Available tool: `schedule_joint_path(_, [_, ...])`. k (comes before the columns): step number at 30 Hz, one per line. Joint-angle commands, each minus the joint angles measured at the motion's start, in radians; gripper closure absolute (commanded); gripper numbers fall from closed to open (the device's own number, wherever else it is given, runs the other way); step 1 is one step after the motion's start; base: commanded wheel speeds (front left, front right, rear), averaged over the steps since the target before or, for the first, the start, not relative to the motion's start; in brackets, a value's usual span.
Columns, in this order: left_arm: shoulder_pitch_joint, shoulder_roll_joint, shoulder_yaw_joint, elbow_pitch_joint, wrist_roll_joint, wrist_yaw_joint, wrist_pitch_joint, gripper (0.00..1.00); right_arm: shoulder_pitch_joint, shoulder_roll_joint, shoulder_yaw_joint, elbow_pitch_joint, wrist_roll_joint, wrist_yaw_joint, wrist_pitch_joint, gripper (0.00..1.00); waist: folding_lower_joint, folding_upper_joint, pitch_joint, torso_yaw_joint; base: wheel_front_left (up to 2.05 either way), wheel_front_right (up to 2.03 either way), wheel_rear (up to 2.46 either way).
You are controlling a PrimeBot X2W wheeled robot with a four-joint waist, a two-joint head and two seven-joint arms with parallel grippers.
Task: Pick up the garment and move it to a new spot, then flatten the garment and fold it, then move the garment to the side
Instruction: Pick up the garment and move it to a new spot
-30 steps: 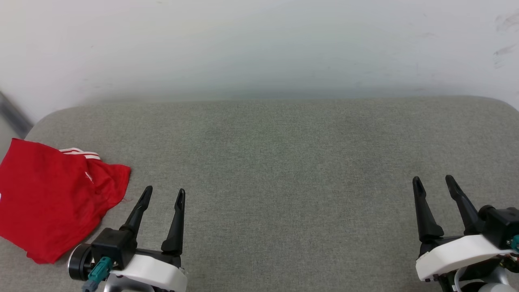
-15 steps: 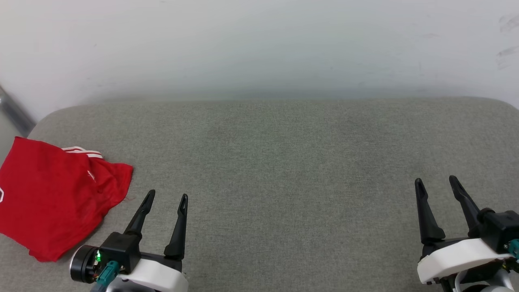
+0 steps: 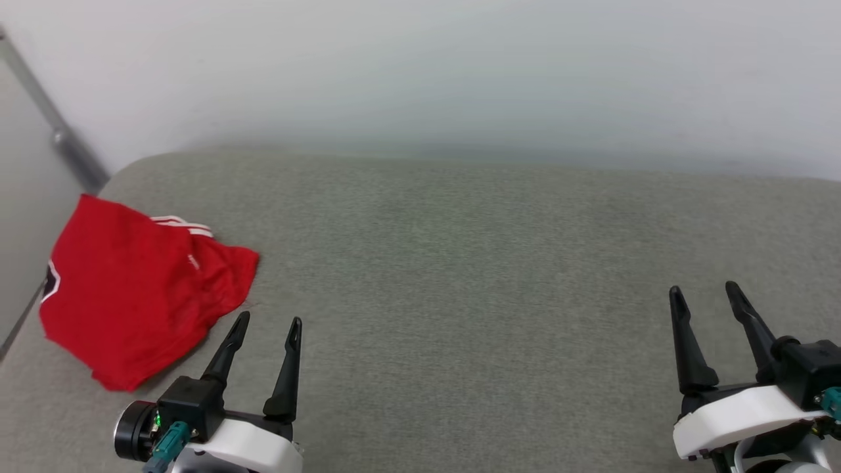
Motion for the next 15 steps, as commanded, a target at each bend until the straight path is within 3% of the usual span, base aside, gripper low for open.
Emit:
schedule_joint_path(1, [-0.007,-0.002,0.004,0.005,-0.004,-0.001,-0.003,0.00,0.007,0.001,0.005,-0.008,-0.005,0.000,0.003,0.00,0.0000,0.0000,-0.003,0.040,0.00,0.00,0.00])
schedule_joint_path(15, [0.006,0.006,0.062,0.017,-0.009,0.010,-0.003,0.00,0.006,0.001,0.055,-0.028,-0.017,0.000,0.026,0.00,0.0000,0.0000,-0.010,0.333,0.00,0.00,0.00])
